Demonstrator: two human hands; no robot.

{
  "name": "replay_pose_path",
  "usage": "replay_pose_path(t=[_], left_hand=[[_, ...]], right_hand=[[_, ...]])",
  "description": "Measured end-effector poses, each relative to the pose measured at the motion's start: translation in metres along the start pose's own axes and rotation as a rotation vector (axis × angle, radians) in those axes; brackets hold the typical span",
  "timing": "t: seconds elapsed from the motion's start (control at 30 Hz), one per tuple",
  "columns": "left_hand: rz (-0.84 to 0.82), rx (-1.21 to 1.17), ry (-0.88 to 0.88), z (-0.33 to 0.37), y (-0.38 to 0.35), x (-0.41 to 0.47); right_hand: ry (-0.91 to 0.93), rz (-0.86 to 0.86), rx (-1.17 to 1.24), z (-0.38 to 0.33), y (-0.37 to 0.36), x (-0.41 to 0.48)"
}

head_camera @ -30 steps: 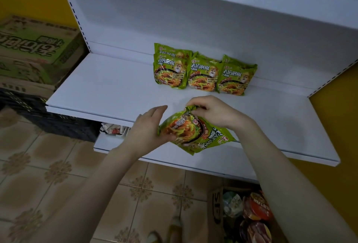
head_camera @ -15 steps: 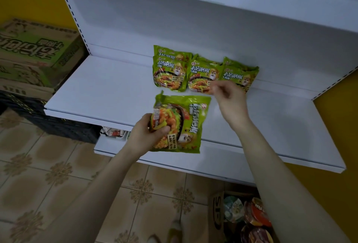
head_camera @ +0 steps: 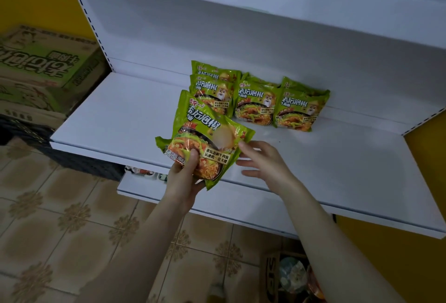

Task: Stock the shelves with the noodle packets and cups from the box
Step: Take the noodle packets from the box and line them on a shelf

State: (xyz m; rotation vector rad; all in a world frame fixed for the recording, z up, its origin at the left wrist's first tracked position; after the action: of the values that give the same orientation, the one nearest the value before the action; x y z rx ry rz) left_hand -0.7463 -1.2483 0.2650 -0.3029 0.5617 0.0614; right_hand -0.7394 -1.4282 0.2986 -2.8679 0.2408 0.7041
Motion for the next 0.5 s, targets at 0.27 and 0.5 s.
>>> replay_pose_path(t=[0.27,0.5], left_hand=[[0.003,0.032,-0.095,0.003,-0.006,0.031],[-0.035,0.662,-0.37,0.025,0.025,0.083]], right_hand=[[0.051,0.032,0.023,0.01,-0.024,0.038],[0.121,0.023,0.077,0.0,-0.047,0.085]])
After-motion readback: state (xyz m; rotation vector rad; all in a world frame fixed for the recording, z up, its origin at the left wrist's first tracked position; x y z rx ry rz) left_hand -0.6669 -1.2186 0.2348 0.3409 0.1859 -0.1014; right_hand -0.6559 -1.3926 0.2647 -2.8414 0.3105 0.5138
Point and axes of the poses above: each hand's wrist, its own x-axis towards the middle knuckle, its own y-axis out of the back of the hand, z = x × y, the point moved 7 cm from there along x, towards the middle knuckle, and after that the axes turned 12 degrees about x, right-handed, at the moved point
